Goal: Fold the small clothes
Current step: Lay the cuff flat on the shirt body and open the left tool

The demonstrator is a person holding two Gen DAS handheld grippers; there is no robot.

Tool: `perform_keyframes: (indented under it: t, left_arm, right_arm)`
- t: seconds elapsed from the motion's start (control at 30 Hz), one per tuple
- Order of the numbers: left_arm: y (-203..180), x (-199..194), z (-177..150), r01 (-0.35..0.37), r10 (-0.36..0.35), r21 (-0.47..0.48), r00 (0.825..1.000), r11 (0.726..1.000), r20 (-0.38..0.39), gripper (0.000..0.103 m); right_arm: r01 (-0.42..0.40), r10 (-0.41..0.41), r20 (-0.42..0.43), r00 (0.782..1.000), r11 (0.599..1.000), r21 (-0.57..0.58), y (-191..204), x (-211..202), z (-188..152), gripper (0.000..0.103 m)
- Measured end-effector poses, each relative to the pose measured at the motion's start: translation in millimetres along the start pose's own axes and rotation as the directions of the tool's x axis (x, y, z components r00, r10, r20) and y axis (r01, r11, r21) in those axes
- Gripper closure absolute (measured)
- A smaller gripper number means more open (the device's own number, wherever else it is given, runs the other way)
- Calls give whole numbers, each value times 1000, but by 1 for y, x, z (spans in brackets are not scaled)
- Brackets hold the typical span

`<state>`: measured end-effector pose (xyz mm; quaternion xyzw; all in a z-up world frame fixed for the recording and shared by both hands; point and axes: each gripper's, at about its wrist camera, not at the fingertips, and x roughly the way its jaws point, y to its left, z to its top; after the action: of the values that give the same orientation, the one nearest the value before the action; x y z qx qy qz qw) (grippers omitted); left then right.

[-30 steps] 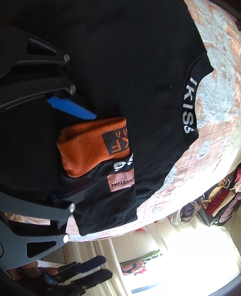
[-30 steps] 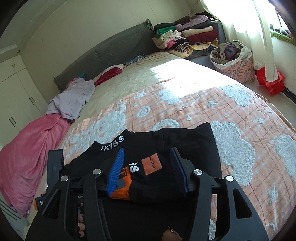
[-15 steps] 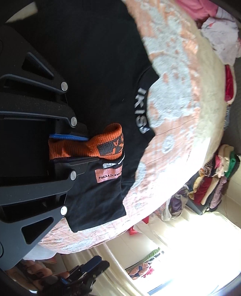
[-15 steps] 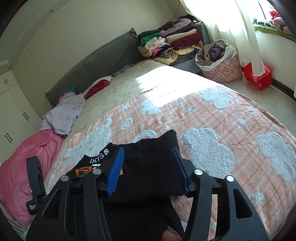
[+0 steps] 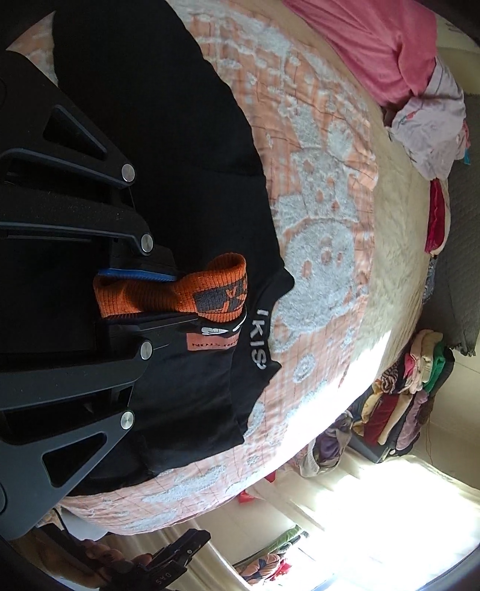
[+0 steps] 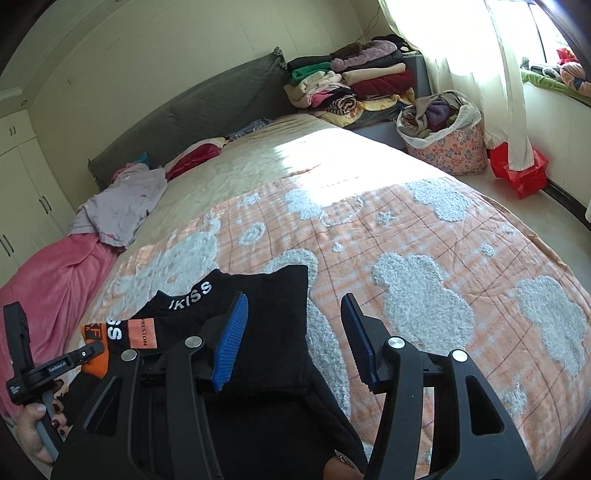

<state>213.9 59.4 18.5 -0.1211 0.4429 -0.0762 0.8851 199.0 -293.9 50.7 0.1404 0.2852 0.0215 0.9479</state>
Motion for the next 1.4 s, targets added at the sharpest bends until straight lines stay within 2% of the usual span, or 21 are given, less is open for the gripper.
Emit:
perform_keyframes:
  t: [0.1,0.13,0.3,0.43,0.5,0.63,0.77,0.8,0.83,0.9,1.03,1.13,1.23,1.27,1.3,1.4]
  left_arm:
    - [11,-2,-8,-30,30,-8,1000,1000,-5,89]
    - [15,-6,-10,-39,39,-10,999,999,2,85]
    - [19,-14,-15,-51,51,7,999,999,11,82]
    - [5,-2,-18,-37,38,46,999,998,-22,71]
    - [0,11,-22,-43,47,69,997,997,-57,71]
    - [7,45,-36,-102,115,95,983,990,-141,67]
    - [19,43,-42,-72,81,75,988,995,-132,64]
    - [21,41,-42,-64,73,69,989,996,-132,64]
    - [22,39,-42,-57,64,60,989,997,-134,64]
    - [24,33,-43,-43,48,41,990,998,-129,62]
    - [25,11,-43,-50,53,41,995,998,-87,52]
    - [26,-6,-42,-68,70,39,997,997,-45,41]
    - [28,-23,-44,-85,85,35,996,996,-5,30]
    - [28,-28,-44,-94,93,35,996,995,8,26]
    - [28,-32,-45,-106,106,35,994,994,20,23]
    - [30,-46,-49,-161,159,35,986,986,56,13]
  right_arm:
    - [-18,18,-12,1000,998,-55,15,3,-3,51]
    - [-27,25,-20,999,997,-75,20,4,-5,51]
    - [-85,72,-81,994,982,-169,55,15,-12,49]
    - [-183,151,-174,973,966,-183,81,36,-20,48]
    - [-164,121,-215,969,966,-198,90,52,-26,48]
    - [-129,66,-287,956,970,-206,92,80,-42,48]
    - [-7,-61,-346,936,981,-193,68,108,-56,44]
    - [16,-79,-372,925,986,-169,59,116,-60,44]
    - [2,-54,-380,923,991,-134,51,119,-63,44]
    - [-19,-22,-363,932,994,-109,47,114,-64,44]
    - [-66,53,-329,943,997,-30,40,87,-58,44]
    - [-53,41,-289,956,998,-32,40,69,-54,44]
    - [-74,66,-262,963,997,-22,42,55,-52,43]
    - [-80,72,-253,965,997,-23,44,50,-52,36]
    - [-84,76,-242,967,996,-24,45,46,-52,23]
    - [-94,85,-219,972,995,-32,53,36,-51,20]
